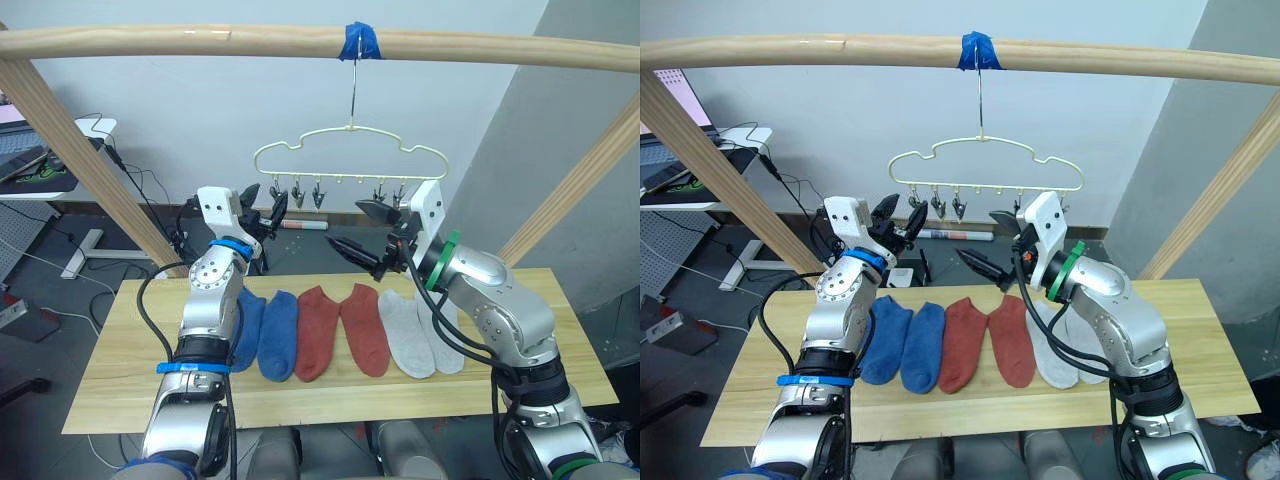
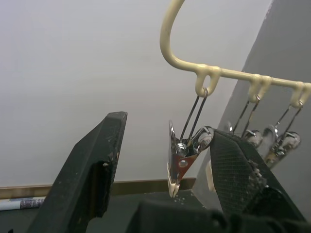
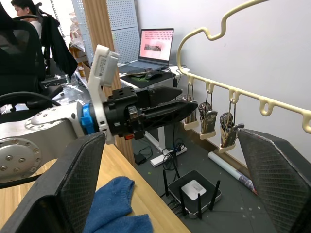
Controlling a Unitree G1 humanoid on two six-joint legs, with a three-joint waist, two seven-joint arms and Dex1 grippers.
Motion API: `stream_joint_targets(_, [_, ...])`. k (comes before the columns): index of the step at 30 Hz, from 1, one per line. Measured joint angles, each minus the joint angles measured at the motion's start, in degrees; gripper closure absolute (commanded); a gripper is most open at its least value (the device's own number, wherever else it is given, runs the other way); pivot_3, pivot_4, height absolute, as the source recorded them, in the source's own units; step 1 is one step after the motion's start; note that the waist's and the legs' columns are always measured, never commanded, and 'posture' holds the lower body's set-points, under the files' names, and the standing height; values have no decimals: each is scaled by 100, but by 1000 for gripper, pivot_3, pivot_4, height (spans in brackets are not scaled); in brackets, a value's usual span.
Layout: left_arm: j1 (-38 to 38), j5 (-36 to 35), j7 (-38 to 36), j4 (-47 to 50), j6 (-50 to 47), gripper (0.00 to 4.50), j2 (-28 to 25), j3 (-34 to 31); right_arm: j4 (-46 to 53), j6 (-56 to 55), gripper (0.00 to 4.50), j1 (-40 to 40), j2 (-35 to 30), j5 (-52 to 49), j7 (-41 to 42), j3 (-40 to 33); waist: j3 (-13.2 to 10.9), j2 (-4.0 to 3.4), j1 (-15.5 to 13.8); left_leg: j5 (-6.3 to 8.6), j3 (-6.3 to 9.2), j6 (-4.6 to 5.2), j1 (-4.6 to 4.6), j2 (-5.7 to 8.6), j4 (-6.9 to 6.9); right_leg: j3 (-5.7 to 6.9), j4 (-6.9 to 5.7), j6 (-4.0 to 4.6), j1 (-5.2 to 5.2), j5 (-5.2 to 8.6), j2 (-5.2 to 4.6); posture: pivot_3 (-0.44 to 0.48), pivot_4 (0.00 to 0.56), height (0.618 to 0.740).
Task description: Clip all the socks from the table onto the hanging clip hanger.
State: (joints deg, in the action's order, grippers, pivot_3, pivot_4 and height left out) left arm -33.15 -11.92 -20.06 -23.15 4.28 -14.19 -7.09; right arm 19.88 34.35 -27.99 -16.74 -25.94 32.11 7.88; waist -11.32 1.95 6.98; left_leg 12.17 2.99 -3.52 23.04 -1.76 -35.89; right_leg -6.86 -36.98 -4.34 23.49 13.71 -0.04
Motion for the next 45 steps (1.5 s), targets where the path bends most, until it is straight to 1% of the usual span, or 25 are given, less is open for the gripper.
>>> stream_joint_targets(12, [-97, 58, 37, -198, 141, 1513, 0, 2, 17, 39, 0, 1, -6, -2, -11, -1, -22, 5, 105, 0, 1, 0, 1, 0, 3, 0, 1, -1, 2, 0, 0, -147, 193, 740])
stream_joint_targets(15, [-98, 48, -50, -199, 164, 2044, 0, 2, 18, 49, 0, 1, -6, -2, -17, -1, -23, 4, 111, 0, 1, 0, 1, 0, 4, 0, 1, -1, 2, 0, 0, -144, 190, 740])
stream_joint_targets(20, [-111, 35, -130, -199, 205, 3608, 0, -3, 20, 91, 0, 19, -6, -3, -30, -1, -24, 4, 109, 0, 1, 0, 2, 0, 4, 0, 1, -1, 2, 1, 0, -136, 185, 740])
stream_joint_targets(21, [-113, 34, -142, -199, 206, 3846, 0, -3, 23, 97, 0, 37, -6, -3, -44, -1, -24, 4, 109, 0, 1, 0, 2, 0, 4, 0, 1, -1, 2, 1, 0, -132, 186, 740])
stream_joint_targets(23, [-113, 34, -161, -197, 207, 4235, 0, -3, 23, 100, 0, 62, -15, -3, -50, -2, -24, 5, 108, 0, 0, 0, 2, 0, 5, 0, 1, -1, 3, 1, 0, -129, 185, 740])
stream_joint_targets(25, [-113, 33, -172, -181, 207, 4469, 0, -4, 23, 99, 0, 123, -37, -3, -49, -5, -24, 5, 106, 0, 1, 0, 2, 0, 5, 0, 2, -1, 3, 1, 0, -126, 183, 740])
stream_joint_targets(29, [-112, 33, -176, -146, 201, 4492, 0, -5, 24, 98, 0, 226, -108, 4, -48, -9, -24, 5, 100, 0, 0, 0, 3, 0, 5, -1, 1, -2, 3, 1, 0, -113, 182, 740])
stream_joint_targets(31, [-71, 34, -179, 70, 76, 4492, -9, 14, 10, 80, 0, 449, -448, 229, -78, 22, -23, 7, 79, 0, 4, 0, 5, 1, 6, 3, 4, -2, 2, 1, -2, -111, 184, 740])
stream_joint_targets(33, [66, 32, -193, 443, -235, 4492, -268, -7, -499, 59, 0, 878, -1056, 707, -139, -4, -26, 9, 56, 1, 0, -1, 9, 6, 6, 0, 9, -8, 4, 6, -9, -109, 187, 740])
stream_joint_targets(35, [202, -41, -261, 765, -558, 4492, -483, -42, -1142, -73, 0, 1109, -1424, 1054, -99, 24, -28, 9, 61, 1, -7, -1, 8, 7, 7, -5, 8, -9, 6, 7, -10, -106, 191, 740])
stream_joint_targets(37, [345, -146, -352, 1073, -897, 4492, -597, -73, -1788, -263, 0, 1163, -1692, 1367, 32, 48, -38, 4, 86, 1, -9, -1, 3, 6, 7, -7, 3, -9, 8, 7, -9, -103, 196, 740])
stream_joint_targets(41, [564, -290, -461, 1433, -1287, 4492, -613, -61, -2704, -774, 0, 983, -1760, 1760, 251, 182, -58, 6, 135, 0, -7, 0, -9, -3, 7, -9, -10, -8, 6, 5, 5, -95, 203, 740])
stream_joint_targets(45, [620, -333, -476, 1618, -1414, 4492, -678, -70, -3582, -1133, 0, 706, -1609, 2029, 340, 288, -64, 6, 125, 0, -9, -1, -7, -2, 4, -12, -5, -8, 2, 4, 4, -86, 210, 740])
